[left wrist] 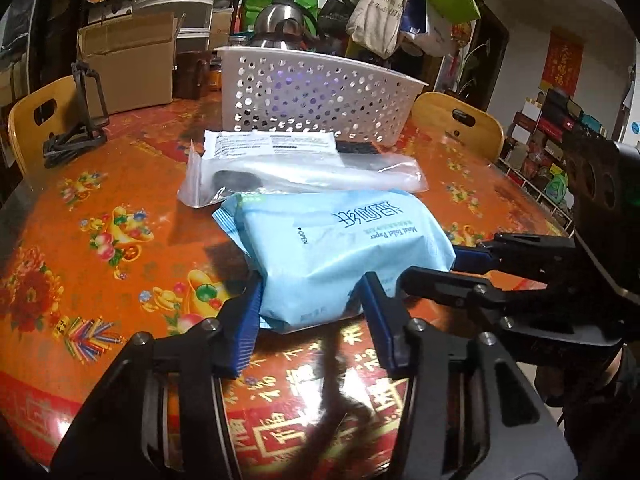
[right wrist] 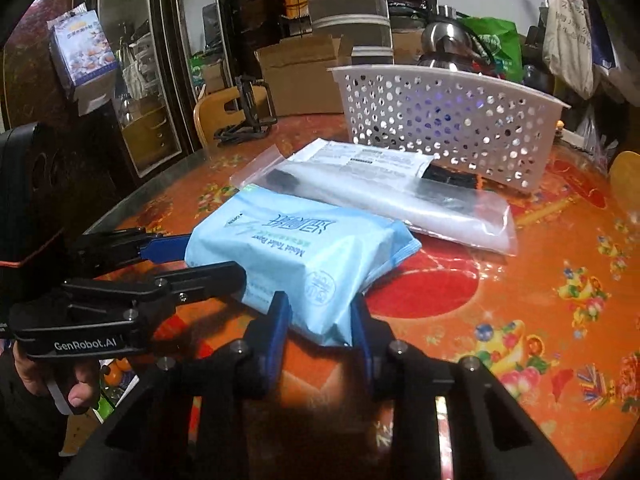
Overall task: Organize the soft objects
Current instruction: 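Return to the table and grasp the blue wet-wipes pack with both grippers, then carry the blue wet-wipes pack over the basket and open both grippers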
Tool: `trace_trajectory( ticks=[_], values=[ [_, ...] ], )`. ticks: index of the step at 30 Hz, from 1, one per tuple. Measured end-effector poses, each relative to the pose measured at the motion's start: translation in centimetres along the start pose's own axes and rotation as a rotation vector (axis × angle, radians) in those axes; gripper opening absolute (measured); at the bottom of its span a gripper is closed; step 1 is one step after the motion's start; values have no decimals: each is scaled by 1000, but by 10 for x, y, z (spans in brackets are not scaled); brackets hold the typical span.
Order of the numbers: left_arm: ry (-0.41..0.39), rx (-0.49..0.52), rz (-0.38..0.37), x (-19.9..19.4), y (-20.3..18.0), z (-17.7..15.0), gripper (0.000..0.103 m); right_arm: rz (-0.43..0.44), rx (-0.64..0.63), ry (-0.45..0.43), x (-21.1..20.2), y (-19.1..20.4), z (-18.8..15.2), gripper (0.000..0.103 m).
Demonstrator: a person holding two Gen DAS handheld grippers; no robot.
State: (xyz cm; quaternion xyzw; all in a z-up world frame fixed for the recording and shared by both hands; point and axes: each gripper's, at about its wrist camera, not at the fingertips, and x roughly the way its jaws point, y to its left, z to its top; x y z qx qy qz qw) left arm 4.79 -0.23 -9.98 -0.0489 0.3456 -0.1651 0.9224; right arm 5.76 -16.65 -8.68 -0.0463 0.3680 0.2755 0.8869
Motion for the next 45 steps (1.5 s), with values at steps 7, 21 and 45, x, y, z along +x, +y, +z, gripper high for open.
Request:
trace_trajectory(
  ticks=[7, 21, 45],
  values=[
    [-60, 34, 13, -20, -17, 10, 44, -15, -10, -67, -26, -1, 8, 28],
    [-149, 72, -11, -42, -45, 48, 44, -63, -26, -165, -66, -13, 36, 27],
    [-169, 67, -32, 35, -28, 260, 44, -111, -27, -196, -29, -109, 209, 27]
  ],
)
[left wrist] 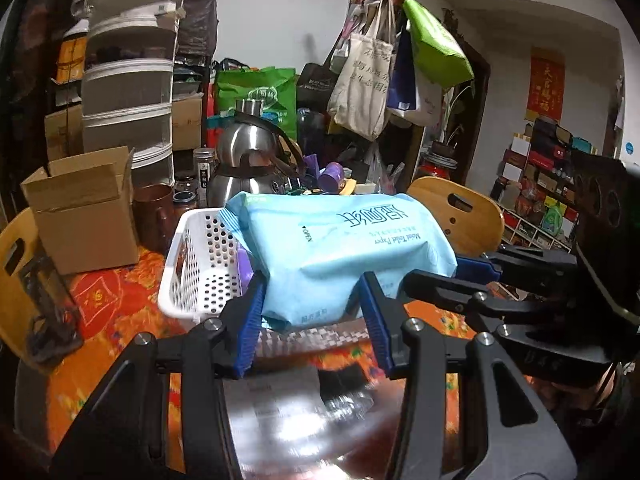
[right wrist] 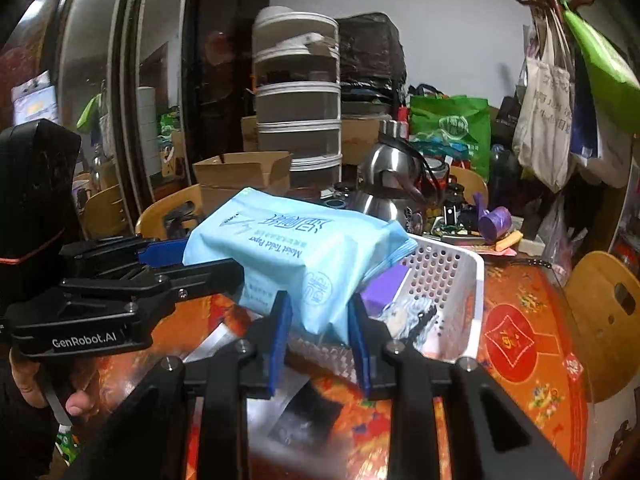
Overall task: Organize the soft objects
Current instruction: 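Carry the blue wet-wipes pack over the basket and open both grippers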
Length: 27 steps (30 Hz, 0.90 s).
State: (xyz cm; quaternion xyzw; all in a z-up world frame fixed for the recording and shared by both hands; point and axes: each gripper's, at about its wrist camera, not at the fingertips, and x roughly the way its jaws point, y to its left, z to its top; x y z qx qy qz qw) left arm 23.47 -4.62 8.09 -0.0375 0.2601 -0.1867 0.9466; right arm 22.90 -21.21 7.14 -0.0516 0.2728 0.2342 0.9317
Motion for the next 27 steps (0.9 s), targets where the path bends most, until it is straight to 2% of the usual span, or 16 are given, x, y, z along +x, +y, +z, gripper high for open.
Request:
trace_trajectory(
  ticks=[6, 13, 14, 15, 16, 17, 18, 19, 22, 27],
  values=[
    [75, -58, 17, 60, 28, 20, 44, 18, 26, 62, 53, -28, 13, 27],
    [109, -89, 59, 96, 45, 25, 45, 14, 10, 73, 76, -31, 10, 27],
    [111, -86, 63, 98, 46, 24, 50, 13, 18, 72, 78, -32, 10, 28],
    [121, -77, 79, 103, 48, 24, 60, 10, 28, 68, 80, -34, 9, 29],
    [136, -70, 101, 105, 48, 20, 67, 4, 32, 65, 80, -35, 8, 32],
    [155, -68, 144, 110, 52, 19, 75, -8, 41, 66, 81, -38, 5, 46],
    [161, -75, 172, 112, 56, 16, 78, -37, 66, 67, 79, -42, 2, 67],
    [160, -93, 169, 112, 62, 13, 79, -52, 83, 61, 77, -45, 0, 78],
    [153, -169, 138, 109, 79, 6, 84, -63, 109, 67, 74, -56, -5, 79],
    [164, -192, 142, 108, 89, -4, 84, -71, 114, 76, 73, -61, -8, 79]
  ],
)
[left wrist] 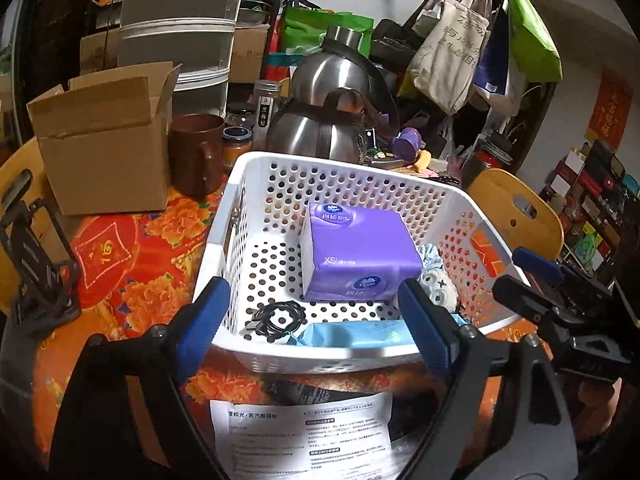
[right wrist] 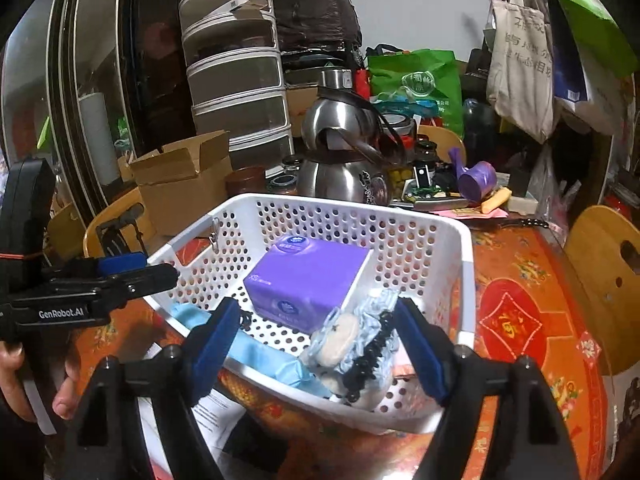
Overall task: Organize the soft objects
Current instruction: 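Carry the blue wet-wipes pack over the basket and open both grippers, then lower both grippers to the clear plastic bag and pinch its edge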
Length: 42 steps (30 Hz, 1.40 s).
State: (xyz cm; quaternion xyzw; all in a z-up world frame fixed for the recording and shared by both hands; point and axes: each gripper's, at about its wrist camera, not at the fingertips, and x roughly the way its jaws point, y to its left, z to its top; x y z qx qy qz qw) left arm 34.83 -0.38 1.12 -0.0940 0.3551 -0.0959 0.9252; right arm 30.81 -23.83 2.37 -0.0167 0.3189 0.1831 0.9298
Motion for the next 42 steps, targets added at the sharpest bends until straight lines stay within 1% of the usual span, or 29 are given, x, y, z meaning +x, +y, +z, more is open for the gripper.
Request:
trace_trajectory(
  ticks=[5, 14, 20, 22, 26, 27, 29, 30, 33, 36, 39, 42],
  values=[
    [8, 6, -6, -1, 0, -8, 84, 6, -7, 8, 4, 4, -3, 79],
    [2, 12, -15, -8, -5, -9, 85, 4, -8, 4, 5, 8, -5, 79],
    [-21, 41, -8, -21, -11, -11, 85, -1, -1, -8, -4, 8, -4, 79],
    [-27, 48, 1, -31, -12, -17, 85, -17, 2, -4, -10, 8, -7, 79],
    [-5, 15, 29, -54, -1, -44, 85, -47, 32, -9, -31, 6, -29, 80],
    [4, 4, 36, -60, 5, -54, 85, -59, 51, 6, -37, 6, -41, 83],
    [29, -13, 59, -69, 15, -76, 85, -40, 73, 39, -43, 6, -63, 83],
    [41, -21, 74, -74, 21, -88, 85, -23, 73, 58, -44, 7, -77, 83],
    [61, -48, 86, -84, 39, -121, 85, -15, 46, 124, -45, 15, -114, 83],
    [96, -75, 90, -84, 55, -149, 85, 41, 50, 184, -41, 19, -142, 83],
    [126, -105, 66, -76, 64, -169, 85, 52, 44, 206, -36, 22, -153, 83],
    [169, -104, 53, -61, 64, -183, 85, 69, 36, 217, -32, 25, -158, 82]
  ],
)
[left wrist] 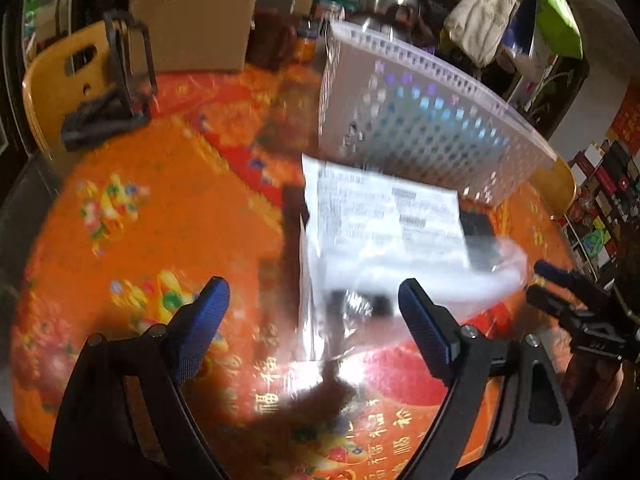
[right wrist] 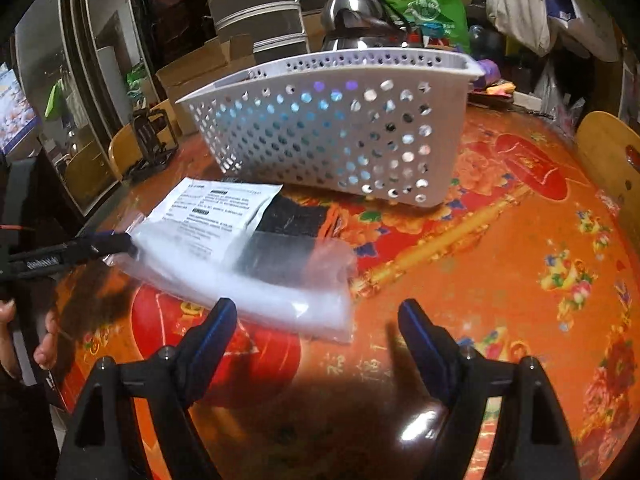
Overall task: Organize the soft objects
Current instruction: 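Lower both grippers to the clear plastic bag and pinch its edge, then lift the clear plastic bag into the basket and open the grippers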
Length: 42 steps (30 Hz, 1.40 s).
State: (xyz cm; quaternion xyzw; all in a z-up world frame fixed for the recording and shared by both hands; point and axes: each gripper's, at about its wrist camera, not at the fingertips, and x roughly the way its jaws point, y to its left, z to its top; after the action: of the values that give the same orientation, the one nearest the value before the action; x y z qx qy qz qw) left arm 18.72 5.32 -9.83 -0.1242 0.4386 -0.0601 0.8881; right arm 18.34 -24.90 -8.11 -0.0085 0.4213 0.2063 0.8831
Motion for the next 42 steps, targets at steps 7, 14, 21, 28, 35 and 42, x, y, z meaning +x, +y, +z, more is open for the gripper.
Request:
trace_trajectory(
  ticks=[7, 14, 21, 28, 35, 42],
  values=[
    [-5, 36, -27, 11, -10, -7, 83, 5, -32, 27, 11, 10, -1, 54],
    [-4, 76, -48, 13, -18, -11, 37, 6, -7, 54, 17, 5, 0, 24],
    [-29, 32, -89, 8, -8, -12, 26, -2, -6, 33, 13, 4, 0, 6],
    [-85, 34, -118, -7, -5, -15, 17, -27, -54, -36, -3, 17, -4, 4],
    [-152, 78, -159, -25, -12, -20, 15, -35, -59, -100, -17, 17, -6, 3],
    [-188, 97, -189, -39, -16, -24, 15, -33, -66, -152, -42, 19, -8, 3]
  ],
)
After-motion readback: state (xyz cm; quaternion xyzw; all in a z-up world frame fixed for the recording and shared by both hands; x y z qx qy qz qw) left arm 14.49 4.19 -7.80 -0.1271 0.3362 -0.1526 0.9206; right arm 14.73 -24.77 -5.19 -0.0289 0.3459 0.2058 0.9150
